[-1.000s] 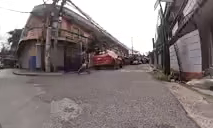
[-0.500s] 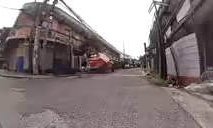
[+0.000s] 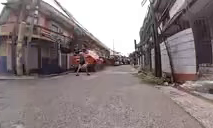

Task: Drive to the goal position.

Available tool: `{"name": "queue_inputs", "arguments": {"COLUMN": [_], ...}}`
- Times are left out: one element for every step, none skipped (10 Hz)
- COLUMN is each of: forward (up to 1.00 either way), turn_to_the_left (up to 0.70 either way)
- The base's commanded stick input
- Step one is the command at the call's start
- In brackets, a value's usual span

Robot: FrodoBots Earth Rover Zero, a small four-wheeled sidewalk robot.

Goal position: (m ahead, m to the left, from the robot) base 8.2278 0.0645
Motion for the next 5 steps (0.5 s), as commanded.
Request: {"name": "queue_inputs", "arguments": {"forward": [0.70,0.70,0.70,0.70,0.70], "turn_to_the_left": [0.00,0.00,0.00,0.00,0.00]}}
